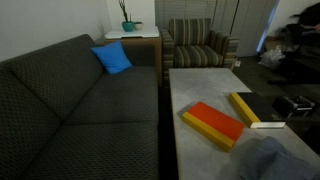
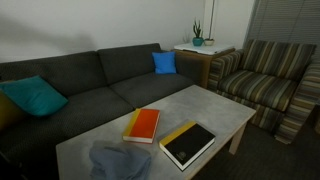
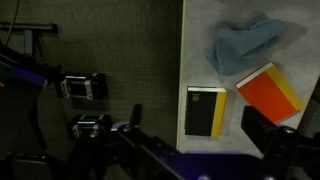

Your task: Unfold the towel

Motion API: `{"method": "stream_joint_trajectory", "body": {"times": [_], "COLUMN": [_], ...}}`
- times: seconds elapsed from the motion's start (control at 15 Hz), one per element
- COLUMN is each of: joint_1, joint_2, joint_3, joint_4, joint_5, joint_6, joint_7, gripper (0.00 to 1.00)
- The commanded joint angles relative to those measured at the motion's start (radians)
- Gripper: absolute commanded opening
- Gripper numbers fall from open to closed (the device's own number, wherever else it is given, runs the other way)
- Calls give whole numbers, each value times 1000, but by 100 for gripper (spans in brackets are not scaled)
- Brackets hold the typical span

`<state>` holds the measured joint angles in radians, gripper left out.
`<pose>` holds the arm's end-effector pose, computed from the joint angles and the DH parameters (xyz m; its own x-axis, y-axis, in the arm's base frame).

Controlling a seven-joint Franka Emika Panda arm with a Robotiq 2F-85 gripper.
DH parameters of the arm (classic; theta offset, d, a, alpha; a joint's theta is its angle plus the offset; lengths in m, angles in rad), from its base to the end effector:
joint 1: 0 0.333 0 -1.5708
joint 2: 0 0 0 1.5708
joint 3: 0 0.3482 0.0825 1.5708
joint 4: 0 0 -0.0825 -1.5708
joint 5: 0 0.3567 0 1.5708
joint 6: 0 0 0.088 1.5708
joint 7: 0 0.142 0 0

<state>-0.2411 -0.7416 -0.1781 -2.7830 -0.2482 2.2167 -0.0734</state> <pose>0.2641 -0.1319 0.4296 0.9734 -0.1651 0.1590 -0.1840 -0.9765 0.1125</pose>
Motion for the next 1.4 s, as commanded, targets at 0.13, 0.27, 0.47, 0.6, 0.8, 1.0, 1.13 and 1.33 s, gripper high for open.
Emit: {"method": "stream_joint_trajectory", "body": {"times": [0.13, 0.27, 0.47, 0.6, 0.8, 1.0, 1.13, 1.33], "joint_1": [42, 90, 191, 254, 325, 289, 300, 296], "joint_2": [106, 172, 304, 393, 530, 508, 576, 601], "joint_3": [-78, -129, -194, -207, -188, -132, -111, -99], "joint_4": [5, 4, 23, 45, 77, 54, 78, 95], "joint_5": [27, 73, 187, 261, 362, 398, 439, 436], "joint_6": [108, 176, 253, 272, 290, 266, 267, 271], "joint_7": [-141, -229, -386, -478, -585, -597, -640, -609], "gripper": [100, 100, 100, 100, 100, 100, 100, 100]}}
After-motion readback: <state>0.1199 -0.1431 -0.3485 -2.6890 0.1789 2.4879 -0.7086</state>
